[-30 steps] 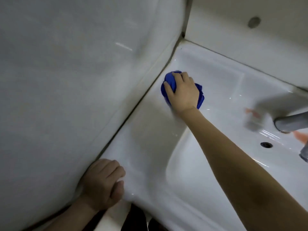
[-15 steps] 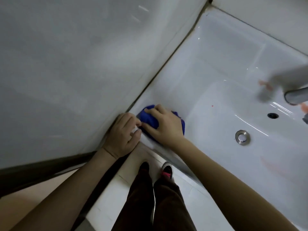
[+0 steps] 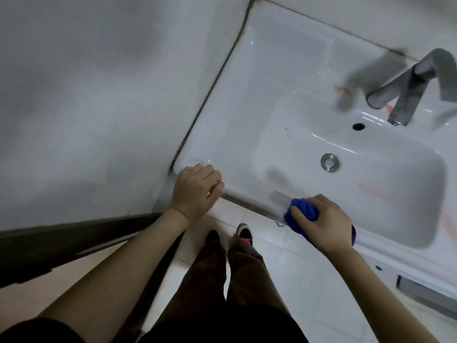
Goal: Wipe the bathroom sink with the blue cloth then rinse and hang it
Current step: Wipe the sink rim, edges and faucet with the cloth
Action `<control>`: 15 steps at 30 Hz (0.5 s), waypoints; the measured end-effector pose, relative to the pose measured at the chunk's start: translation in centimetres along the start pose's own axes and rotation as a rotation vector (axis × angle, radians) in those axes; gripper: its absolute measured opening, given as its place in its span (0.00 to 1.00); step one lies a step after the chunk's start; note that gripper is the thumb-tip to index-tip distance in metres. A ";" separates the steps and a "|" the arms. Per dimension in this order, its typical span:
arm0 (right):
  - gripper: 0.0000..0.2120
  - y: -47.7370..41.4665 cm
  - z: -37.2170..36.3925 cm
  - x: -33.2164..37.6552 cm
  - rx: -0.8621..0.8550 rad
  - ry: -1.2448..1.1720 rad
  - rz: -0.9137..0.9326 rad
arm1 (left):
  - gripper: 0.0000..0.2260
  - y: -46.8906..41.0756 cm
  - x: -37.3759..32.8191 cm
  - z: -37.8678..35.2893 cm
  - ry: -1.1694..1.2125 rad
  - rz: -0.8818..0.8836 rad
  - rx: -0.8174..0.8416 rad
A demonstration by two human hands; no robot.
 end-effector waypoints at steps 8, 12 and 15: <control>0.16 -3.5 -5.4 11.5 -0.180 0.112 0.278 | 0.11 0.4 1.2 0.2 0.115 -0.056 0.083; 0.19 0.4 -2.5 2.3 -0.168 0.141 0.143 | 0.11 0.2 0.7 0.1 0.136 -0.012 0.055; 0.25 2.9 0.4 -4.3 -0.162 0.104 -0.062 | 0.11 0.2 0.7 -0.2 0.124 -0.025 0.037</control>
Point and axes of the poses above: each hand's wrist, its own y-axis away from the middle knuckle, its own z-axis out of the back of the hand, x = y × z, the point moved 2 cm from there along -y, towards the middle knuckle, and after that the axes turned 13 degrees about x, right-handed, at the moved point
